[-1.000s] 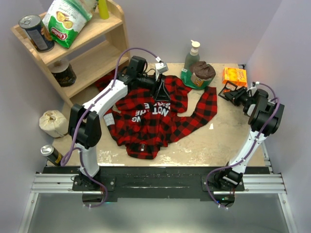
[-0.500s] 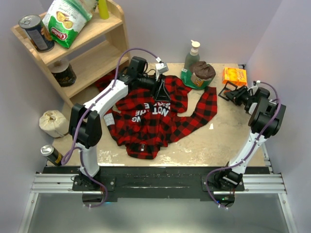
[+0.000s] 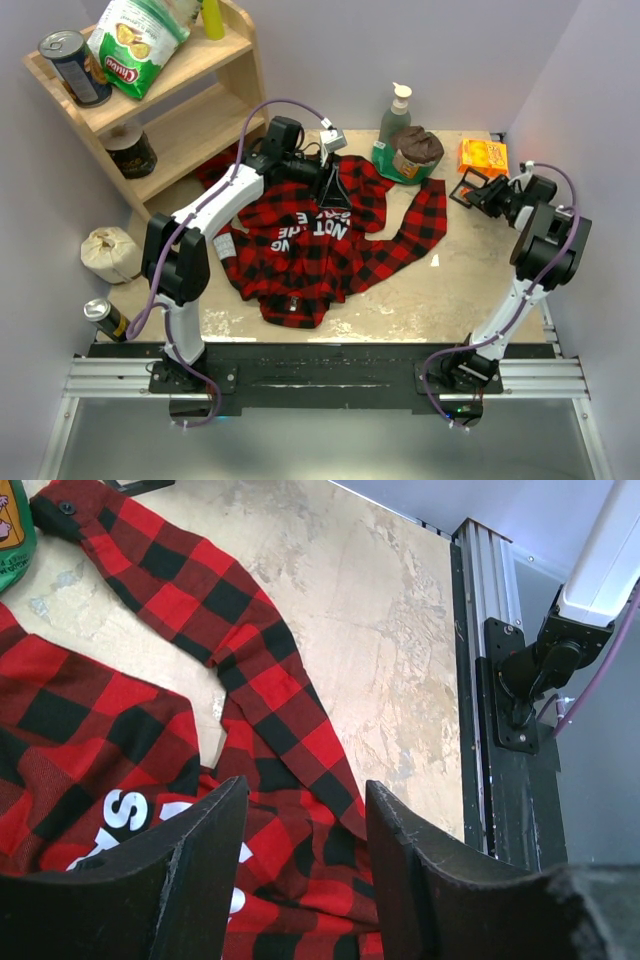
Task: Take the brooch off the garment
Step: Place the brooch in the brooch box, then reset both arms
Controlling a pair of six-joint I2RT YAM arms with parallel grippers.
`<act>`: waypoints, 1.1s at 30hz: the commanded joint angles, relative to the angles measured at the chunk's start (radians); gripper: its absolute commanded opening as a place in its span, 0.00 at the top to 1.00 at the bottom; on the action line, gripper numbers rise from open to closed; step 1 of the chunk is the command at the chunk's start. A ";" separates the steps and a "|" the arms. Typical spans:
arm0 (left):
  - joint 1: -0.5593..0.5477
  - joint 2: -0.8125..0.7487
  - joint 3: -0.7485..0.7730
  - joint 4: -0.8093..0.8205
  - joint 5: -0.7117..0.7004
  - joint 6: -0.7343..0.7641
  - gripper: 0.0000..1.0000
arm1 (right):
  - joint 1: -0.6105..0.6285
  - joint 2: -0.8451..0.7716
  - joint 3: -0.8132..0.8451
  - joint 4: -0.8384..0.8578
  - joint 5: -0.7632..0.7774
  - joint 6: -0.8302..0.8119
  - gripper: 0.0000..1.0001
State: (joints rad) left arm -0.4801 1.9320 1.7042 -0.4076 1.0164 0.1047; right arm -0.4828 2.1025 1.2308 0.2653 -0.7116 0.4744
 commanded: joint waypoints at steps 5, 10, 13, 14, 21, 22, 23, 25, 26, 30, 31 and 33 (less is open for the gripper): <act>-0.002 -0.037 0.037 -0.036 -0.025 0.038 0.39 | 0.026 -0.148 0.004 -0.167 -0.029 -0.236 0.62; 0.000 -0.068 0.048 -0.066 -0.047 0.078 0.22 | 0.027 -0.249 -0.040 -0.256 -0.064 -0.393 0.51; 0.006 -0.085 0.046 -0.091 -0.073 0.096 0.14 | 0.027 -0.326 -0.070 -0.311 -0.086 -0.468 0.36; 0.009 -0.093 0.040 -0.089 -0.079 0.095 0.13 | 0.027 -0.358 -0.076 -0.346 -0.091 -0.534 0.30; 0.024 -0.183 -0.047 -0.043 -0.195 0.090 0.00 | 0.027 -0.542 -0.108 -0.460 -0.035 -0.684 0.01; 0.026 -0.211 -0.060 -0.033 -0.237 0.076 0.00 | 0.027 -0.568 -0.111 -0.472 -0.026 -0.701 0.01; 0.026 -0.226 -0.073 -0.008 -0.333 0.070 0.00 | 0.026 -0.593 -0.120 -0.480 -0.006 -0.721 0.01; 0.028 -0.283 -0.129 0.021 -0.436 0.064 0.00 | 0.026 -0.680 -0.135 -0.491 0.020 -0.756 0.01; 0.028 -0.306 -0.156 0.070 -0.549 0.058 0.00 | 0.026 -0.711 -0.155 -0.488 0.026 -0.789 0.01; 0.029 -0.427 -0.311 0.156 -0.742 0.081 0.00 | 0.026 -0.884 -0.201 -0.511 0.053 -0.890 0.01; 0.029 -0.468 -0.331 0.161 -0.759 0.093 0.00 | 0.026 -0.951 -0.209 -0.509 0.067 -0.899 0.01; 0.032 -0.505 -0.383 0.179 -0.783 0.096 0.00 | 0.026 -1.010 -0.223 -0.538 0.063 -0.947 0.01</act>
State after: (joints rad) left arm -0.4580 1.5253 1.3979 -0.3389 0.4030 0.1768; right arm -0.4572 1.2263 1.0309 -0.2325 -0.6777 -0.3359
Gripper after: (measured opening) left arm 0.995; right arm 0.986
